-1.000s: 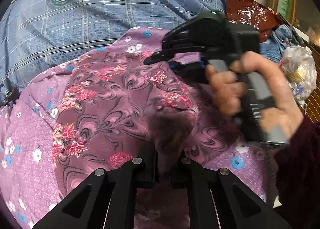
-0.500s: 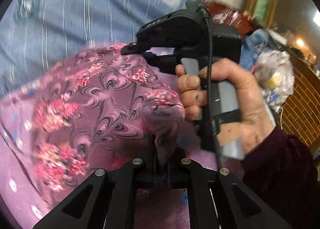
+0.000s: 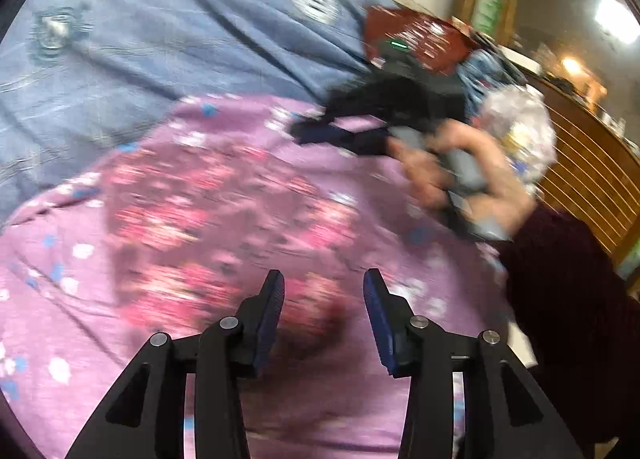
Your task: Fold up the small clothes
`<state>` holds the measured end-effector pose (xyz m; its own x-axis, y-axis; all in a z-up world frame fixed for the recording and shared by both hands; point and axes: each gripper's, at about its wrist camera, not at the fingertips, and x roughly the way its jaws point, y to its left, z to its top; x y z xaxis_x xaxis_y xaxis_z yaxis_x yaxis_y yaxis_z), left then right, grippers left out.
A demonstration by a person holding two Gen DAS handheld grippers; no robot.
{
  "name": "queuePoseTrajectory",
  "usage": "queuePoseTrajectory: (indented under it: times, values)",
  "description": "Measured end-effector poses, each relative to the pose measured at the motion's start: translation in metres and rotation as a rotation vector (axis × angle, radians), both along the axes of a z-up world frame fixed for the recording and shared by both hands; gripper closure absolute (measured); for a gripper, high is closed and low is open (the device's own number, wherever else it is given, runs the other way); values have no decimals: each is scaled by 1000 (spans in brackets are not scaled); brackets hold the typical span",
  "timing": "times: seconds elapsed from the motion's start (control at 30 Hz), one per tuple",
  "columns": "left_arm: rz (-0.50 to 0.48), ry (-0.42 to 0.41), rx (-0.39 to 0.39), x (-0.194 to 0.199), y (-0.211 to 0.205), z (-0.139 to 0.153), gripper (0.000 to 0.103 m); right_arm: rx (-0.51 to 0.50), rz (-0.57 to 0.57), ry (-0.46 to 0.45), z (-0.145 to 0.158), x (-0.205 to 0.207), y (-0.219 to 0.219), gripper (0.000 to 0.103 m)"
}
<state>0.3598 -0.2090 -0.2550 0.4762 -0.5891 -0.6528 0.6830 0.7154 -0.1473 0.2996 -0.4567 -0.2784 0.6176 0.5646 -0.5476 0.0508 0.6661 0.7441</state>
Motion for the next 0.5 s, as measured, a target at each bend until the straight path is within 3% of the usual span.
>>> queuePoseTrajectory:
  times: [0.13,0.2,0.3,0.37,0.43,0.5]
  values:
    - [181,16,-42,26,29,-4,62,-17,103,-8,6,-5,32,86]
    - [236,43,-4,37,36,-18,62,-42,159,14,2,-7,46,86]
    - [245,84,64,40,38,-43,67,-175,179,146,-22,-1,54,90]
    - [222,62,60,34,39,-44,66,-110,134,198,-36,1,43,97]
    - [195,54,70,30,39,-39,66,-102,118,180,-26,-1,40,92]
    - [188,52,26,28,49,-31,66,-122,96,116,-8,-3,42,87]
